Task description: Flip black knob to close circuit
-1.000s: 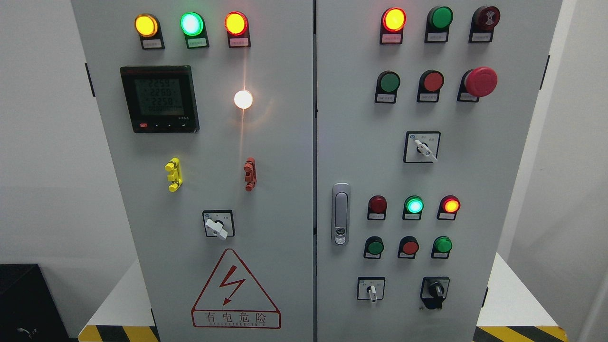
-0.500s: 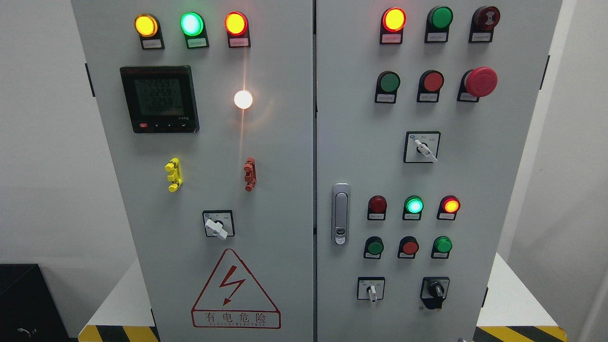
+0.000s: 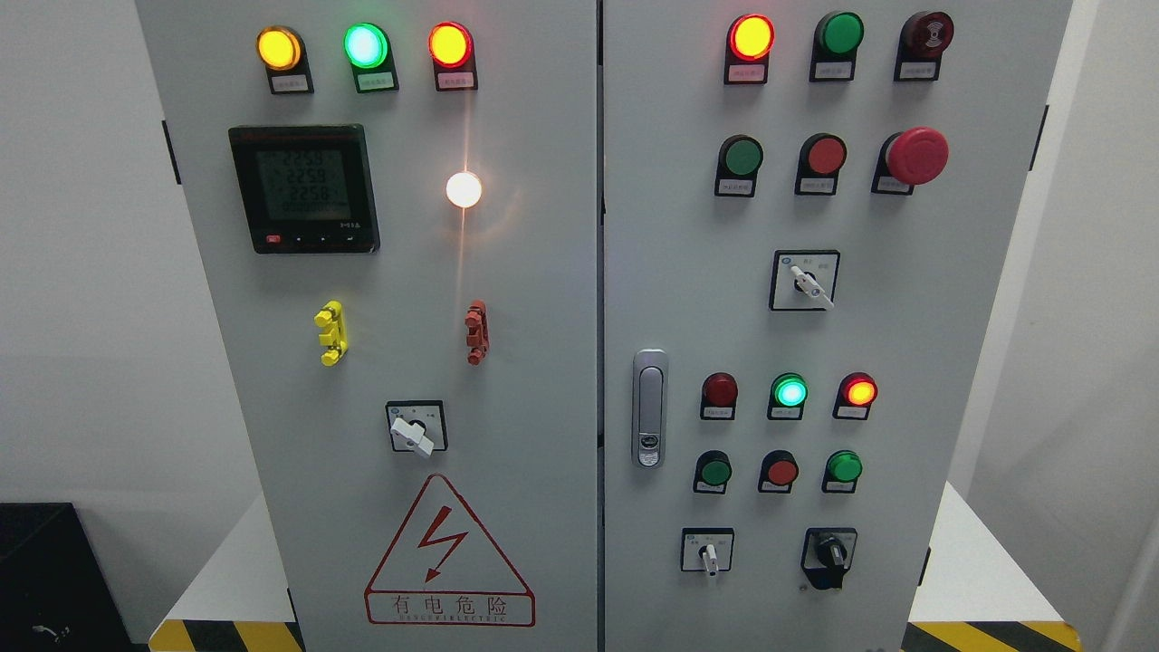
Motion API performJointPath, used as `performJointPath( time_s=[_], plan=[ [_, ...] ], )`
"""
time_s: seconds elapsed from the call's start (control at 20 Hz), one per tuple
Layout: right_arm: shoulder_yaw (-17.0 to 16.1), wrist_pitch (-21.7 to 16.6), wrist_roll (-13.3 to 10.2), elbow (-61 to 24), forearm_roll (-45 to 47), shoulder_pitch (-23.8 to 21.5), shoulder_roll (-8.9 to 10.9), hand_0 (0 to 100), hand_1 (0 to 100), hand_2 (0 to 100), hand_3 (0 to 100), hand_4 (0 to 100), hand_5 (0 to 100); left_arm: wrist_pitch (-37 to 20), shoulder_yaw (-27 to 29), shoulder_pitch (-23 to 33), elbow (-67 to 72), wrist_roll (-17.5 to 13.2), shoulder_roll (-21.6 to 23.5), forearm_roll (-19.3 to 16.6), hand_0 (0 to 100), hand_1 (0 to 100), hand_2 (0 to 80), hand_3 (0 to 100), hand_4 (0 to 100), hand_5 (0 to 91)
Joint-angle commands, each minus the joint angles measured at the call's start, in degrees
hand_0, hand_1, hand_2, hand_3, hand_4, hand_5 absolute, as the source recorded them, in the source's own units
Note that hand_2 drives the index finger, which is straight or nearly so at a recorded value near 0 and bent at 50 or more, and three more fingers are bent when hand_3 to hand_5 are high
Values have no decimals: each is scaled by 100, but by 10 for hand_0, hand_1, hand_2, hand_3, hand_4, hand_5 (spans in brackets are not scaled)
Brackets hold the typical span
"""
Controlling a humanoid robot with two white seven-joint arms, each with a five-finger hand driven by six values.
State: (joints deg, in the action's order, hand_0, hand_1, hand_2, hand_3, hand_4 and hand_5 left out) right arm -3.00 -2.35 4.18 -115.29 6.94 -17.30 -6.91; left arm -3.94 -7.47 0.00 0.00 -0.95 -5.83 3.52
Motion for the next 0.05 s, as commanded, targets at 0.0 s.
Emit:
performJointPath(
  time_s=[0.0],
  plan=[
    [63, -3, 4, 32, 44, -20, -3, 0, 0, 11, 80, 37, 0, -2, 0, 123, -132, -1, 3, 0, 120, 556, 0, 0, 0, 0]
  ],
)
